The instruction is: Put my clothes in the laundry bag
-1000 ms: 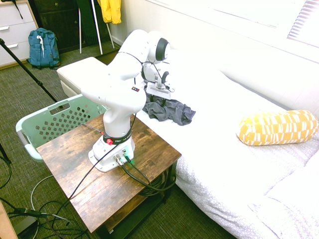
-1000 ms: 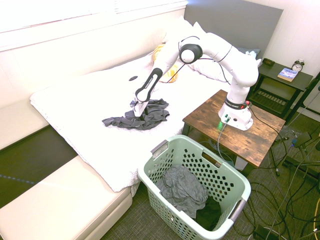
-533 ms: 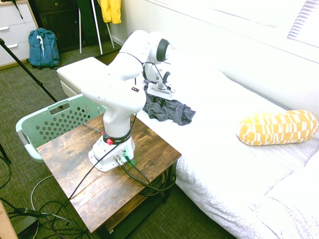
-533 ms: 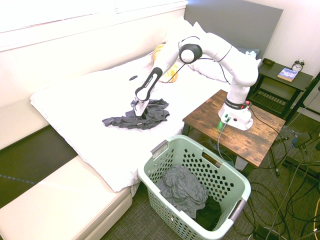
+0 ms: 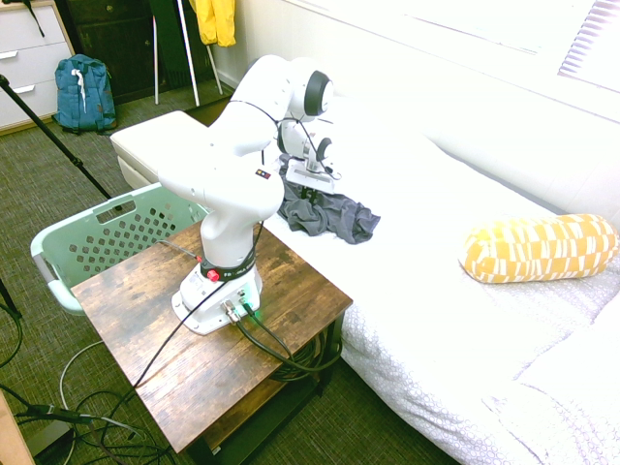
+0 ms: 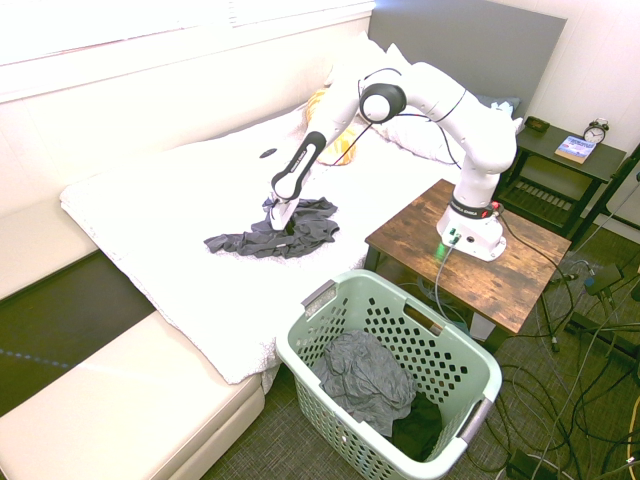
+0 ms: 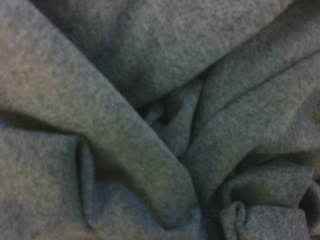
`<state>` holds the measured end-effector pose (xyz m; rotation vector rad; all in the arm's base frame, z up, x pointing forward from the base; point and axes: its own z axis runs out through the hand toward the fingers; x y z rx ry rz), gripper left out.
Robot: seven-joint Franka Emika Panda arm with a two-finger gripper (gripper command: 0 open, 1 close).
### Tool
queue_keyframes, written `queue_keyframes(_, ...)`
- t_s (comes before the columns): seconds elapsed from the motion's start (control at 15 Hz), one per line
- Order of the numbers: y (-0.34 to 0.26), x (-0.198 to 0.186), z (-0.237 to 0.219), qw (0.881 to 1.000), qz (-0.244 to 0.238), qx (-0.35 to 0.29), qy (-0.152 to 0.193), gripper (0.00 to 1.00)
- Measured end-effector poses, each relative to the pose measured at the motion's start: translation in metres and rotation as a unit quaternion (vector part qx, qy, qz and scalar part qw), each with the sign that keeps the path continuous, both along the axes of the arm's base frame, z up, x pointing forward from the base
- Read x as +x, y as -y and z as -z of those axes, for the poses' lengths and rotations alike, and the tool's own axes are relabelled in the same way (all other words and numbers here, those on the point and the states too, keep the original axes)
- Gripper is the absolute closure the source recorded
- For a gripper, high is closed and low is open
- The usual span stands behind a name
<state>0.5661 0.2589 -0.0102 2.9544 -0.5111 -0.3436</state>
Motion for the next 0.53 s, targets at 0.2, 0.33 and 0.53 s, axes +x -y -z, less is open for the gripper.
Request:
queue_keyframes(0.2,-0.006,-0.010,-0.055,1.000,0.005,0.009,0.025,1.00)
queue_keyframes(0.33,-0.021,-0.020,-0.102,0.998,0.007,0.023,0.058,1.00)
queue_keyframes(0.53,-0.053,-0.057,-0.167,0.994,0.001,0.039,0.103,1.00)
